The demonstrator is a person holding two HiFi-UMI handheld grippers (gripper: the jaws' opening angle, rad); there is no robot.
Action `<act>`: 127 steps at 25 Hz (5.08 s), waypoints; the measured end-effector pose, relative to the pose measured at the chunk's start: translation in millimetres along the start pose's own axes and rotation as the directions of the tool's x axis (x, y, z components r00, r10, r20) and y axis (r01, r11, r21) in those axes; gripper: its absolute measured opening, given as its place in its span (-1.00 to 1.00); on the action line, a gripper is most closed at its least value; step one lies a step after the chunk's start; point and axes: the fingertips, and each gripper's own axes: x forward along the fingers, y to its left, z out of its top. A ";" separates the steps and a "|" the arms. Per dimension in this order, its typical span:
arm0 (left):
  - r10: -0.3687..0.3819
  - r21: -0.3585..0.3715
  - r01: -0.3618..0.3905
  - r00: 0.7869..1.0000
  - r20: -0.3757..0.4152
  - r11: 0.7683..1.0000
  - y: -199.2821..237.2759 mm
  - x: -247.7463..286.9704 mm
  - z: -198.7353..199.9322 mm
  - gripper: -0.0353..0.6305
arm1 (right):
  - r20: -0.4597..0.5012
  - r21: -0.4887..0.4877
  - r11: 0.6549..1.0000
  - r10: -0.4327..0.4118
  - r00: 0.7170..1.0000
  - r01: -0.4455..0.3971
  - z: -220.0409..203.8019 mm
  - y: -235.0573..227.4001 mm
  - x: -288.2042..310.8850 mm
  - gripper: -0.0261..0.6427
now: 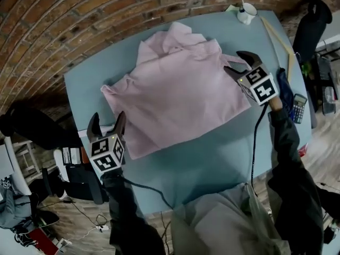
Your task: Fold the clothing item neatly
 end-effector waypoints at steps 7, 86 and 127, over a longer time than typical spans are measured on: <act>-0.205 0.368 0.199 0.978 -0.022 0.908 -133.9 -106.2 -92.2 0.40 | -0.189 -0.557 0.825 -0.019 0.982 -0.091 -113.8 118.7 -98.2 -0.05; -0.271 0.321 0.213 0.951 0.149 0.923 -197.4 -238.9 -126.9 -0.26 | -0.068 -0.664 0.715 0.236 0.969 -0.220 -240.8 351.4 -230.8 -0.32; -0.100 0.260 0.076 0.992 0.080 0.963 -269.3 -252.4 -205.0 -0.87 | 0.027 -0.239 0.961 0.148 0.989 -0.138 -247.7 284.9 -239.2 -0.78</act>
